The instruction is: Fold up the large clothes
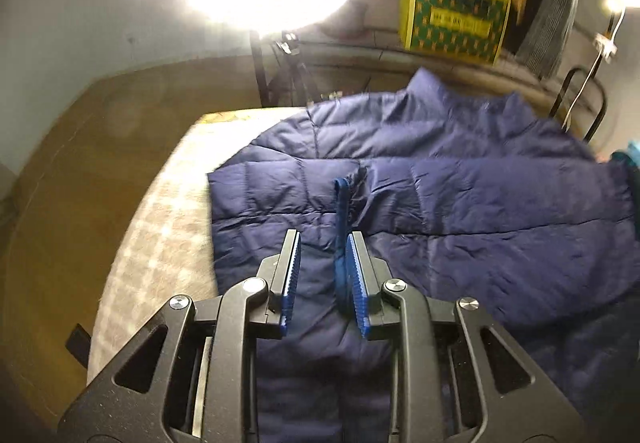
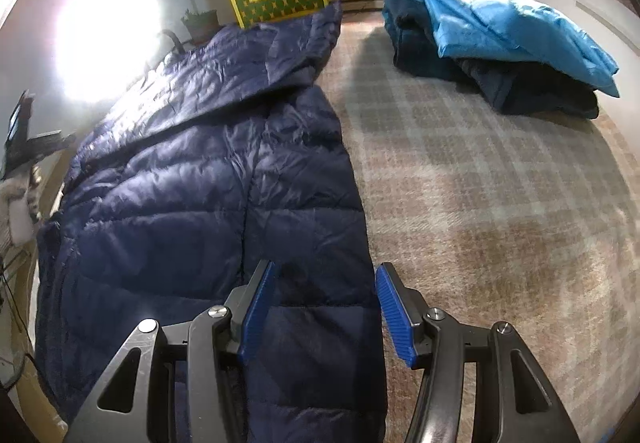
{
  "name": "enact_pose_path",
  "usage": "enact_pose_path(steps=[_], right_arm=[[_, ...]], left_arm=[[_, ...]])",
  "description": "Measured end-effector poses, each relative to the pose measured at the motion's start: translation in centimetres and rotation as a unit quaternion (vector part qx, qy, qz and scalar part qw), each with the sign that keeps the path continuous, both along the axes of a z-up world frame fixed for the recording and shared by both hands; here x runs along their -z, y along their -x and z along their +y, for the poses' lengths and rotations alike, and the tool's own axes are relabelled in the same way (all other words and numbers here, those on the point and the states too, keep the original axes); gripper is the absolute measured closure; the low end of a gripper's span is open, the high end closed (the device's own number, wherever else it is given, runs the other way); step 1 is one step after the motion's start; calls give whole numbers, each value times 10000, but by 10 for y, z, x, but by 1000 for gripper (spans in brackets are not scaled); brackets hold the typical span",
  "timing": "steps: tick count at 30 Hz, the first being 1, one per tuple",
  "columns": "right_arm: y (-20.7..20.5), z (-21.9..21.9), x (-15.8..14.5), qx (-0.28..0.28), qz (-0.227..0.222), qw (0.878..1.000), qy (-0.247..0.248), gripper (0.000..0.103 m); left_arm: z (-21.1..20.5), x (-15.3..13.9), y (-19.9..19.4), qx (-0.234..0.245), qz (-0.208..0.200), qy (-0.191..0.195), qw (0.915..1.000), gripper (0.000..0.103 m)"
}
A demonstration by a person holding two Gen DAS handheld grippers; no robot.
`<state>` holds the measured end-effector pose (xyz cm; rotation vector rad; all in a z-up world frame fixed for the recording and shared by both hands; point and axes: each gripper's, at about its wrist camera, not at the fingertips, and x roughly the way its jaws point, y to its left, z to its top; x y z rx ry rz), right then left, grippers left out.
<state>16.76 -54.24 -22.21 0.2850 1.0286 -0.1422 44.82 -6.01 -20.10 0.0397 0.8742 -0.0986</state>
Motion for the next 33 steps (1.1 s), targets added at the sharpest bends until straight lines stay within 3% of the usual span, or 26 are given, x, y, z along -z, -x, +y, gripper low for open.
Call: enact_pose_path(steps=[10, 12, 14, 20, 25, 33], right_arm=[[28, 2, -46, -40, -486, 9987, 153, 46], [37, 2, -56, 4, -609, 9979, 199, 42], [49, 0, -65, 14, -755, 9970, 185, 40], [82, -7, -81, -57, -820, 9963, 233, 32], [114, -18, -75, -60, -628, 9979, 149, 30], [168, -30, -35, 71, -161, 9987, -471, 30]], left_arm=[[61, -54, 102, 151, -206, 566, 9981, 78], [75, -59, 125, 122, -206, 694, 9973, 75], [90, -60, 151, 101, -168, 817, 9965, 64], [136, -42, 233, 36, 151, 1131, 9935, 49], [173, -11, 297, -240, 630, 1684, 9834, 49], [203, 32, 356, -697, 1119, 2379, 9623, 49]])
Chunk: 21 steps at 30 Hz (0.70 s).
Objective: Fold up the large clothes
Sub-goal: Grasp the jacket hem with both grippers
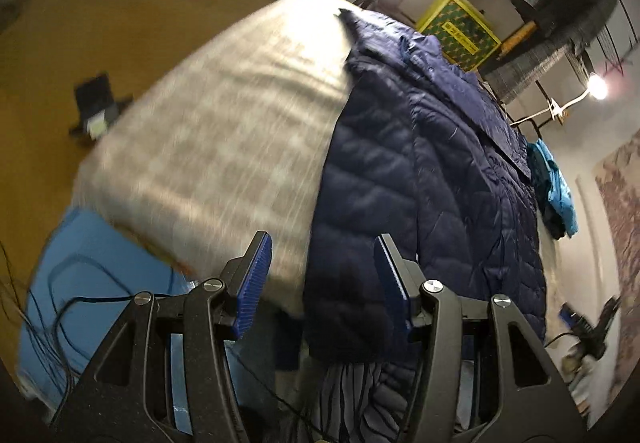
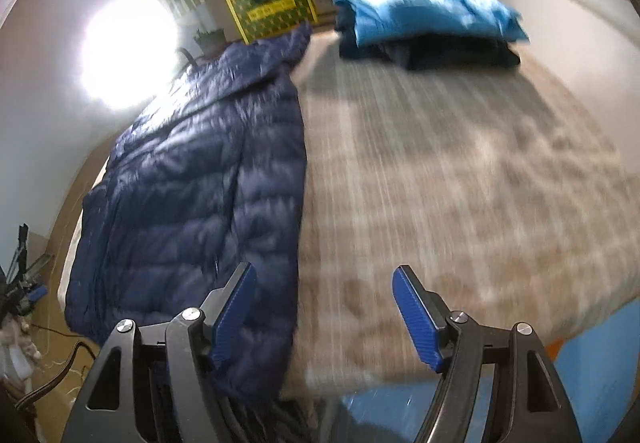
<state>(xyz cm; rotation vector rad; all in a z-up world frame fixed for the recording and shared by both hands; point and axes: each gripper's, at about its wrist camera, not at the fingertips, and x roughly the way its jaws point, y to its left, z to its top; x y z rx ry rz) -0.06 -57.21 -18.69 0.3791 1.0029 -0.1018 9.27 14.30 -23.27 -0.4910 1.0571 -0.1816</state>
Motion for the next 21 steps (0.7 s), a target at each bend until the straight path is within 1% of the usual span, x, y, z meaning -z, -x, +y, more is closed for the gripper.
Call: enact_pose_path(steps=[4, 9, 12, 14, 15, 16, 19, 21], right_arm=[[18, 2, 16, -1, 69, 9993, -356, 30], [28, 7, 32, -4, 159, 9967, -792, 30], [32, 13, 42, -52, 188, 9944, -1041, 29], [32, 16, 41, -89, 140, 9947, -1016, 23], [32, 17, 41, -118, 137, 9942, -1059, 22], [31, 18, 41, -119, 155, 9937, -1107, 22], [31, 19, 41, -176, 175, 9908, -1334, 22], [31, 19, 44, -174, 201, 9889, -1463, 21]], left_arm=[[-1, 13, 14, -55, 163, 340, 9993, 48], [-17, 31, 22, 132, 363, 503, 9980, 48], [-22, 44, 24, 154, 532, 632, 9965, 48], [-22, 51, 25, 148, 592, 715, 9956, 48], [-23, 55, 24, 147, 632, 741, 9951, 47], [-23, 59, 25, 133, 686, 770, 9946, 46], [-23, 63, 24, 167, 682, 917, 9933, 44], [-23, 65, 22, 176, 663, 976, 9929, 39]])
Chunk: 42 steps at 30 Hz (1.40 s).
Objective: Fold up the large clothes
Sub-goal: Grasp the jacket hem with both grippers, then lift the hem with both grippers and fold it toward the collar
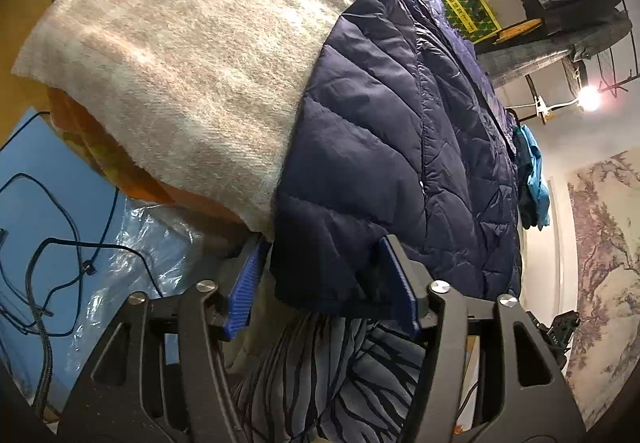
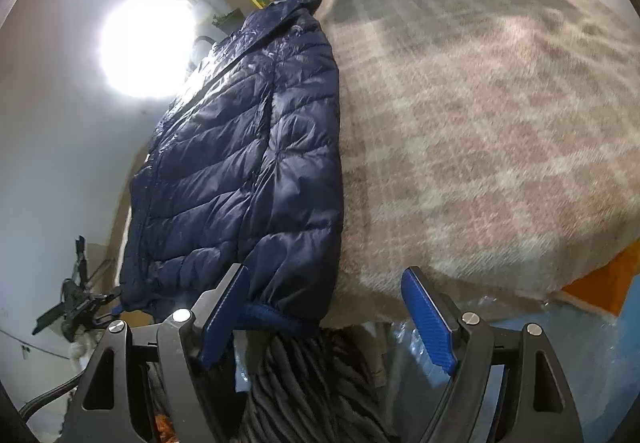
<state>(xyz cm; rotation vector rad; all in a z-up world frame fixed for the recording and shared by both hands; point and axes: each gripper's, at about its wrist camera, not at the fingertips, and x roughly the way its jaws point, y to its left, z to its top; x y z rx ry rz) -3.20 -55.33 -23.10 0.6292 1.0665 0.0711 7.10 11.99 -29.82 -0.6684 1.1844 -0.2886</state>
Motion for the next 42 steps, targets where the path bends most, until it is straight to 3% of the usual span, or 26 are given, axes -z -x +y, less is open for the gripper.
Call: enact_pose_path(steps=[4, 7, 10, 12, 13, 15, 17, 19, 30, 32, 34, 38, 42], right_arm=[[1, -1, 2, 57, -11, 9997, -238, 23], [-1, 3, 7, -90, 49, 9976, -682, 36], [-3, 12, 10, -187, 73, 9974, -686, 39], [-5, 13, 8, -205, 24, 9974, -687, 52], [-6, 13, 8, -231, 40, 9967, -782, 69], [-10, 14, 11, -205, 135, 9965, -801, 73], [-14, 17, 10, -260, 128, 9968, -745, 88], [-16, 18, 6, -281, 58, 9969, -735, 96], [0, 6, -68, -8, -868, 9937, -715, 101], [4, 3, -69, 136, -949, 9927, -735, 101], [6, 4, -56, 163, -751, 9947, -681, 101], [9, 8, -30, 147, -253, 9974, -652, 101], [3, 0, -42, 256, -452, 9955, -798, 101]], left_arm=[[-3, 8, -5, 8, 103, 187, 9998, 38], [-6, 13, -5, 17, 117, 349, 9993, 38], [-9, 14, -5, 32, 95, 400, 9992, 39], [-10, 12, -5, 60, 71, 431, 9990, 50], [-11, 11, -6, 94, 70, 421, 9990, 57], [-13, 8, -6, 155, 45, 436, 9989, 69], [-14, 3, -6, 177, 25, 347, 9992, 78], [-13, -3, -3, 188, -56, 379, 9991, 89], [-5, -86, 10, 157, -842, 525, 9949, 94], [-7, -87, 12, 179, -836, 445, 9954, 95], [-9, -76, 13, 209, -680, 251, 9972, 95], [-6, -53, 18, 78, -306, 431, 9986, 95], [-3, -62, 7, 47, -321, 519, 9981, 95]])
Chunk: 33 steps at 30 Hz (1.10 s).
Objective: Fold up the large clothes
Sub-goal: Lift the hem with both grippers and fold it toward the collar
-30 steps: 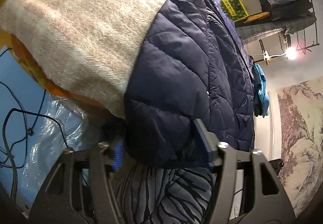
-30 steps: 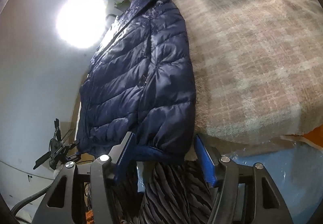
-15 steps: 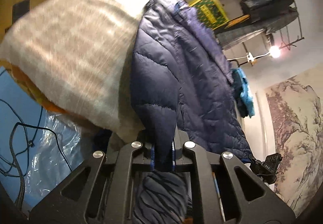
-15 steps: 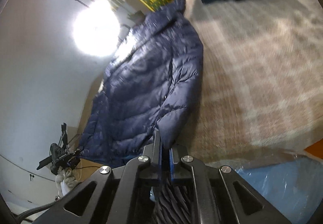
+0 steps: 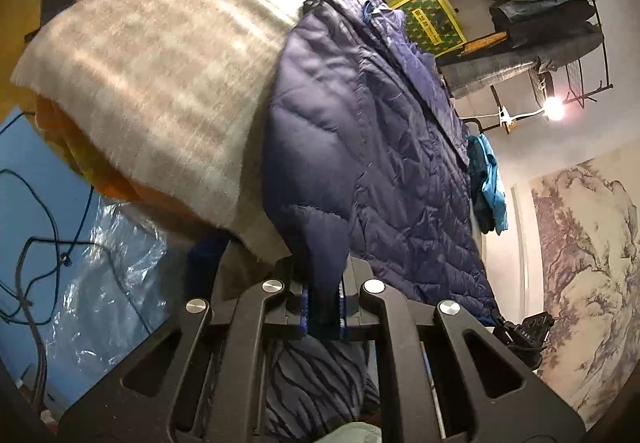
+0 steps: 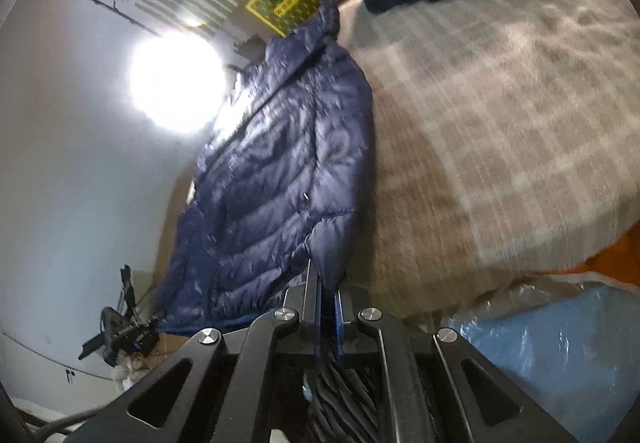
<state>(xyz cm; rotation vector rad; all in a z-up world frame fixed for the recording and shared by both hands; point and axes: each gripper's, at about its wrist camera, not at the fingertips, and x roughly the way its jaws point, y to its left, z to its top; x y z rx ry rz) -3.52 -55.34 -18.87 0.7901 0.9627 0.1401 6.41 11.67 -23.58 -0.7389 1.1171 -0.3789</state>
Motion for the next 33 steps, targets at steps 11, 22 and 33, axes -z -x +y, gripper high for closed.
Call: enact_pose_path(steps=[11, 22, 33], right_arm=[[-87, -1, -61, -200, -761, 9962, 385, 101], [-208, -17, -85, -68, -1043, 9908, 857, 101], [-368, -27, -89, 47, -1025, 9843, 1436, 101]], left_arm=[[-29, -87, -100, 210, -983, -137, 9948, 95], [-68, -111, -224, 91, -1251, -430, 9912, 95], [-103, -118, -358, -158, -1409, -905, 9858, 95]])
